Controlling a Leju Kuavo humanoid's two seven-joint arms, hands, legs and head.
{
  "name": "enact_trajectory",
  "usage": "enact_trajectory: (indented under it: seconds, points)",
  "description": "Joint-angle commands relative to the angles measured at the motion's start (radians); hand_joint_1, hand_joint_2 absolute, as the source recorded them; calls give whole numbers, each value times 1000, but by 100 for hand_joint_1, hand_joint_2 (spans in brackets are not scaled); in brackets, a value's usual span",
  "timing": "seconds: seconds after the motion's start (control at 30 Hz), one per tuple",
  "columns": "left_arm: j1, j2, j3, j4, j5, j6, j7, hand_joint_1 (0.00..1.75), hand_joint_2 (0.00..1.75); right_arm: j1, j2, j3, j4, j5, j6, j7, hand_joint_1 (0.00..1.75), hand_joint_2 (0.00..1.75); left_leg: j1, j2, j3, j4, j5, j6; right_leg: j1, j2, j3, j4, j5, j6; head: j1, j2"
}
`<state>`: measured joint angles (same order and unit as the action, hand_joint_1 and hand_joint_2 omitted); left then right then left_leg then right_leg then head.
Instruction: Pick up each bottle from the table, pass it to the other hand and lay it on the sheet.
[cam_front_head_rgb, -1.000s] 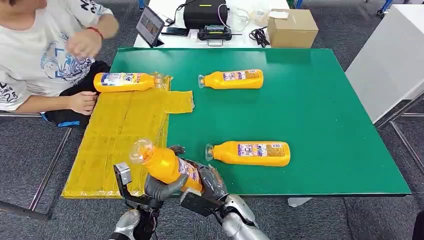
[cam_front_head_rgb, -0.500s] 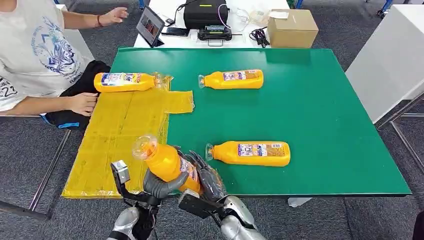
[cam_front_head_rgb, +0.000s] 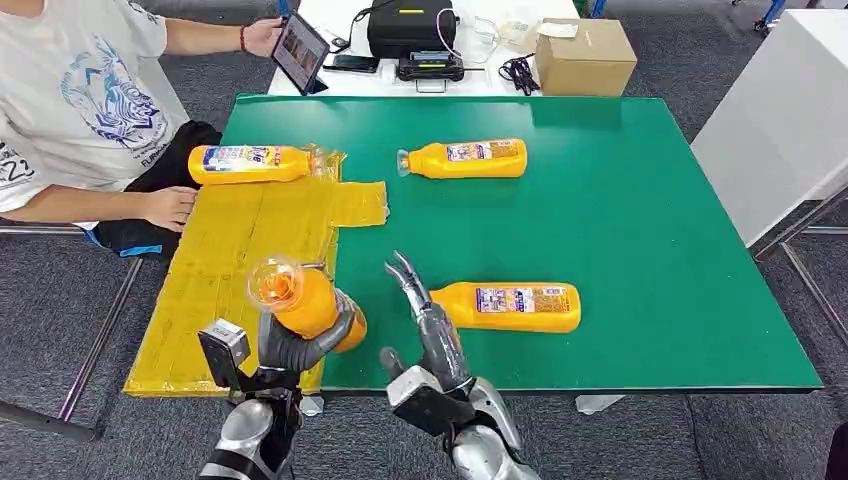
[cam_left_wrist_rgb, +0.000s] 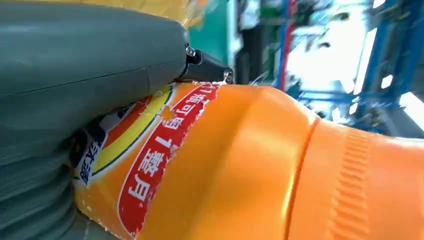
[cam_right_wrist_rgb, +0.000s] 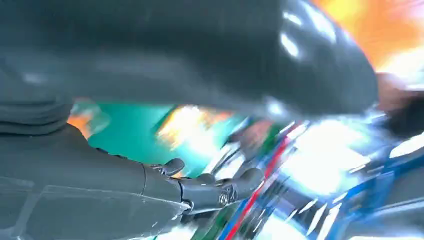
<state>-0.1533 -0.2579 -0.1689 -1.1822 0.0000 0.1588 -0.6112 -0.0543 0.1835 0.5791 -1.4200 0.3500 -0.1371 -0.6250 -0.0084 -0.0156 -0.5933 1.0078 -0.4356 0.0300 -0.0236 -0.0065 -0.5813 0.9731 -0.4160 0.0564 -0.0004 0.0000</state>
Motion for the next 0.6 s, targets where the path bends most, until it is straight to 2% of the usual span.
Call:
enact_trajectory:
  seconds: [0.03, 0.2, 0.27, 0.3, 0.33, 0.37, 0.43, 0.47, 0.53, 0.57, 0.6]
  points:
    - [-168, 27, 102, 127, -3, 25, -9, 175, 175, 7, -72, 41, -205, -87, 101, -48, 0, 0, 2, 0, 1, 1, 0, -2, 2, -1, 2, 0, 0, -3, -1, 0]
    - [-293, 73, 195, 298, -58, 106, -55, 175, 175, -6, -62, -17, -202, -147, 170, -60, 0, 0, 2, 1, 3, 0, 0, -2, 2, 0, 3, 0, 0, -3, 0, 0]
    - [-312, 85, 201, 334, -155, 195, -87, 175, 175, -8, -54, -34, -177, -152, 182, -58, 0, 0, 2, 1, 3, 0, 0, -2, 2, 0, 4, -1, 0, -3, 0, 0]
    - [-311, 104, 164, 328, -268, 304, -87, 175, 175, -9, -47, -40, -168, -151, 181, -59, 0, 0, 1, 1, 3, -1, 0, -1, 1, 0, 4, -1, 0, -2, 0, 0]
    - [-317, 106, 167, 340, -306, 339, -87, 175, 175, -10, -41, -45, -162, -154, 180, -60, 0, 0, 2, 2, 4, 0, 0, -2, 2, 1, 4, -1, 0, -3, 0, 0]
    - [-345, 135, 119, 397, -467, 455, -71, 175, 175, -11, -32, -56, -160, -165, 169, -69, 0, 0, 2, 1, 3, 0, 0, -2, 2, 1, 4, -1, 0, -3, 0, 0]
    - [-410, 174, 98, 516, -712, 539, 47, 175, 175, -14, -17, -75, -176, -207, 156, -73, 0, 0, 2, 0, 3, 0, 0, -2, 2, 0, 4, 0, 0, -3, 0, 0]
    - [-431, 167, 176, 542, -890, 539, 95, 175, 175, -16, -13, -82, -206, -225, 137, -73, 0, 0, 2, 0, 3, 0, 0, -2, 2, -1, 3, 0, 0, -3, -1, 0]
    - [-451, 171, 197, 574, -887, 539, 71, 175, 175, -14, -9, -87, -218, -234, 131, -73, 0, 0, 2, 1, 3, 1, 0, -2, 2, 1, 3, 0, 0, -3, 0, 0]
    - [-464, 207, 149, 583, -1191, 539, 257, 175, 175, -14, -8, -93, -222, -256, 137, -73, 0, 0, 1, 2, 2, 0, 0, -2, 1, 2, 2, 1, 1, -2, 0, 0]
    - [-484, 209, 160, 637, -1221, 539, 278, 175, 175, -12, -3, -101, -230, -260, 127, -73, 0, 0, 3, 4, 3, 1, 0, -3, 3, 3, 3, 1, 0, -4, 0, 0]
